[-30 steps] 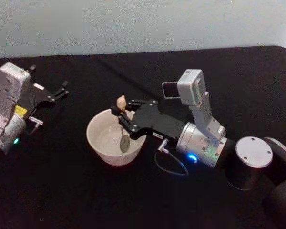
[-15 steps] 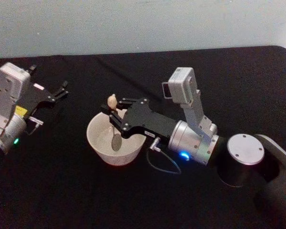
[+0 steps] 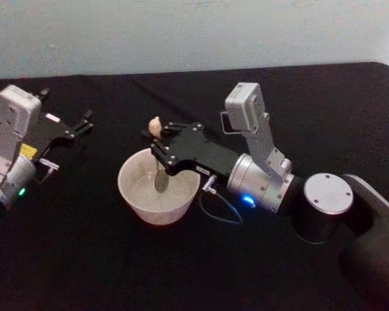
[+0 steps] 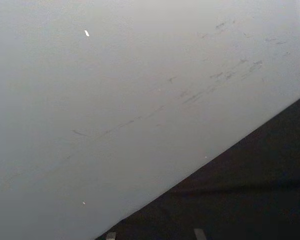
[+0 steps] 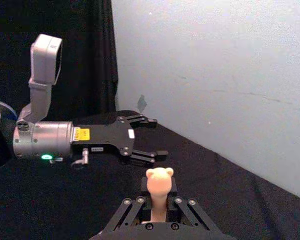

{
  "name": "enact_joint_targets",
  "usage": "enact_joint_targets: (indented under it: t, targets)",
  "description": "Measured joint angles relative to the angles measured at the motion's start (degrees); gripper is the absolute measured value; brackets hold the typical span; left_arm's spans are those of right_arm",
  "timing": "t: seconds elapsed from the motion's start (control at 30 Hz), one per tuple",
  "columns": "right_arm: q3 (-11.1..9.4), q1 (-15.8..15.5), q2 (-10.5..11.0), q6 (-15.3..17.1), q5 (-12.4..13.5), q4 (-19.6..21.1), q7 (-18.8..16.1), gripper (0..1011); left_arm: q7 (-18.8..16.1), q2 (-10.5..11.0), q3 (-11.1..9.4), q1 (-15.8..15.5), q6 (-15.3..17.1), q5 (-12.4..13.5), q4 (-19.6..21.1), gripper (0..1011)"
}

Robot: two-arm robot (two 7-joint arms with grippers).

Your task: Pick up the stirring spoon with one hand, stir inside the cup, then place it back in its original position.

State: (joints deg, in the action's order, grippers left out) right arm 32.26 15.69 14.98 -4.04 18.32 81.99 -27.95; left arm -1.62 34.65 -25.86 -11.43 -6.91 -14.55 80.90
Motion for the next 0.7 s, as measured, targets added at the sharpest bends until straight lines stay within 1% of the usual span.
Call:
enact_joint_targets:
  t: [0.23, 0.4, 0.47, 0.7]
  targets:
    - [-0.96, -0.37, 0.67, -0.02, -0.26, 0.54, 0.38, 159, 0.00, 0.00, 0.00, 0.00, 0.00, 0.00, 0.00, 1001]
    - [-1.52, -1.14, 1.36, 0.10, -0.21, 1.65, 0.39, 159, 0.00, 0.00, 0.00, 0.00, 0.00, 0.00, 0.00, 1001]
    - [-1.77, -1.89, 1.95, 0.29, 0.12, 2.72, 0.25, 159, 0.00, 0.00, 0.00, 0.00, 0.00, 0.00, 0.00, 1001]
    - [-1.86, -3.10, 2.84, 0.63, 0.58, 4.16, -0.16, 159, 0.00, 0.00, 0.00, 0.00, 0.00, 0.00, 0.00, 1001]
